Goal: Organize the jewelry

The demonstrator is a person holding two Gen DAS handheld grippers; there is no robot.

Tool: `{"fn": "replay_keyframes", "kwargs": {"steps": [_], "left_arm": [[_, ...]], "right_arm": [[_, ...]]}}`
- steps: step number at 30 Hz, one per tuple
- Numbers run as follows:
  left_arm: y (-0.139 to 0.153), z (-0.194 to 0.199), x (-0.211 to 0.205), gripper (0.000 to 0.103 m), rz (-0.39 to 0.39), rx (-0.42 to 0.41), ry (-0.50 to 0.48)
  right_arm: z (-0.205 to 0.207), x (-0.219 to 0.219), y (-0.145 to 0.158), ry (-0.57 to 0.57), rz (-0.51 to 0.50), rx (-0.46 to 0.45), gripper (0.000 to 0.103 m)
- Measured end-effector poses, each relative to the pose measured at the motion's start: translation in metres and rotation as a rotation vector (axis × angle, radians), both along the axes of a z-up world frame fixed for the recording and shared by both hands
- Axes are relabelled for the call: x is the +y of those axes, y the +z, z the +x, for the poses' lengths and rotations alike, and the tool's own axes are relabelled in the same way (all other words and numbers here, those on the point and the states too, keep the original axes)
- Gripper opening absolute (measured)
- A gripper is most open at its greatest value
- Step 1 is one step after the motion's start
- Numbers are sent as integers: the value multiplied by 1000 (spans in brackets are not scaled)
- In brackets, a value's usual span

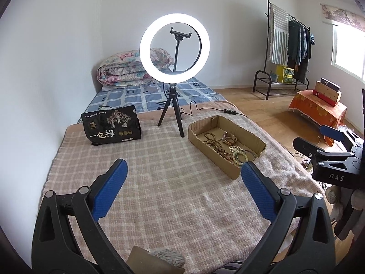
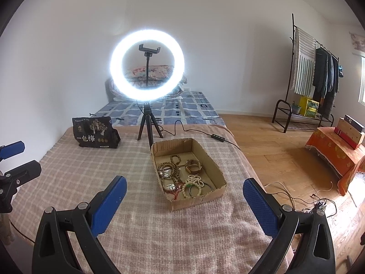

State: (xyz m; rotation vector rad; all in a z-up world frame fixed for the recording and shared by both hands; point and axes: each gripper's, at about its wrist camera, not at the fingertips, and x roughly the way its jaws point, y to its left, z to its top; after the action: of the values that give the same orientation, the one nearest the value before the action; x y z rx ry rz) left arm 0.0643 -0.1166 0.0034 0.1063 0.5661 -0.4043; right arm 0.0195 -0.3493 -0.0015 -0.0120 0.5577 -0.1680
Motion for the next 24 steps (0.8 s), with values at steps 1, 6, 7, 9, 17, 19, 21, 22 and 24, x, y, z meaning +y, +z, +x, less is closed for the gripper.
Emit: {"fn": "replay_keyframes", "kwargs": {"steps": [1, 6, 7, 9, 17, 19, 21, 22, 24], "left_arm": [[0, -1, 0, 102, -2, 0, 0], [0, -1, 1, 102, -1, 1, 0], [0, -1, 1, 102, 0, 2, 0], [1, -1, 1, 102, 4, 2, -3], [2, -3, 3, 102, 5, -4, 1], [3, -3, 3, 102, 6, -4, 3], [2, -3, 3, 102, 3, -3, 2], [3, -4, 3, 102, 2, -4, 4], [3, -4, 4, 102, 1, -5, 6]], "right_arm": [[0, 0, 0, 1, 2, 1, 103], [-3, -1, 2, -1, 7, -4, 103], [-4, -1, 2, -2, 8, -6, 103], [-5, -1, 3, -3, 12, -9, 103], [-6, 0, 1, -1, 12, 3, 103], [-6, 0, 1, 0, 18, 3, 103], [-6, 1, 2, 0, 23, 2, 103], [-5, 1, 2, 0, 23, 1, 103], [-6, 1, 4, -2, 22, -3, 103]]}}
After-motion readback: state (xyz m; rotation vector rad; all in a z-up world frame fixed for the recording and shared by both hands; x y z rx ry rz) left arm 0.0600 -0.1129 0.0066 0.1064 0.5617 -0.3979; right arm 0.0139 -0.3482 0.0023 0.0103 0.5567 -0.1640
